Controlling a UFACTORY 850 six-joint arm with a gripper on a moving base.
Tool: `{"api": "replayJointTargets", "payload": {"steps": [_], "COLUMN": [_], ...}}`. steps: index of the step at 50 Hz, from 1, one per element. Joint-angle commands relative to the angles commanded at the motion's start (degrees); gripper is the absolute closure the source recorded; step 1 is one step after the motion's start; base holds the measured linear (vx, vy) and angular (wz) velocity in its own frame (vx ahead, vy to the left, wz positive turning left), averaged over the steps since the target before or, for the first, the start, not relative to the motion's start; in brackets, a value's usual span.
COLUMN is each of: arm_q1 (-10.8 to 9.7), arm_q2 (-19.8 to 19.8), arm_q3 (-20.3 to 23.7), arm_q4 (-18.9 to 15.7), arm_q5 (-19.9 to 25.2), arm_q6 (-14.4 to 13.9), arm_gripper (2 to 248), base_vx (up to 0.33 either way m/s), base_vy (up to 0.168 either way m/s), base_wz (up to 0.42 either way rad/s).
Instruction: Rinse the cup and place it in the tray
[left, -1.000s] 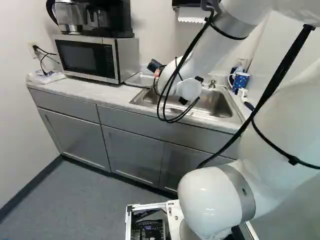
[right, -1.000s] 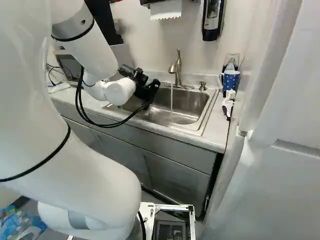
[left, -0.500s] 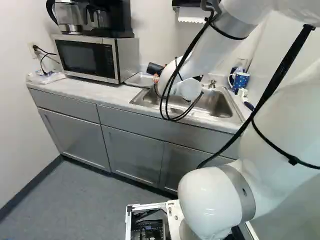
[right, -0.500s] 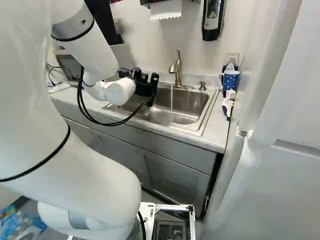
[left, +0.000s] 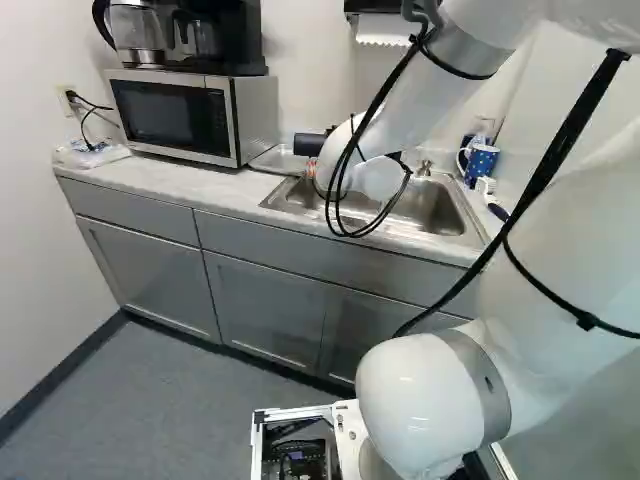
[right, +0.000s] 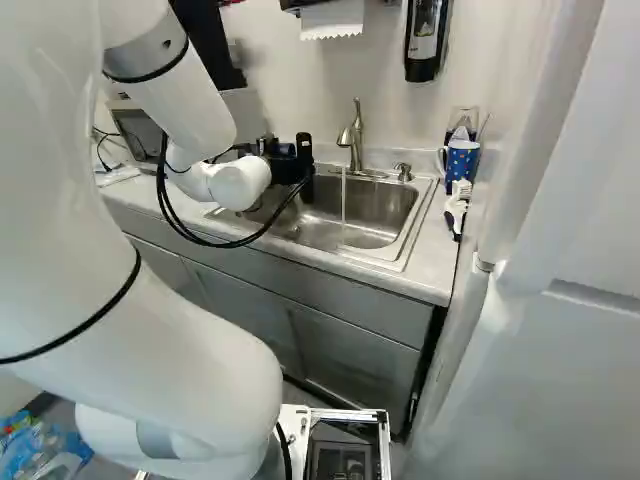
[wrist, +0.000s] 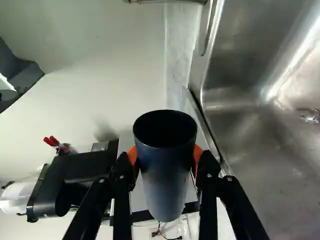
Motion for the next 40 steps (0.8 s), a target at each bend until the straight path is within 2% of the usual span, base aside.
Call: {"api": "replayJointTargets", "payload": {"steps": [40], "arm_q1": [0.0], "arm_q2": [0.0], "arm_q3": [0.0], "arm_q4": [0.0], "arm_q5": [0.0], "arm_q6": [-24.1], "arm_gripper": [127], "base_vx": [0.0], "base_vy": [0.0], "base_wz": [0.0]}}
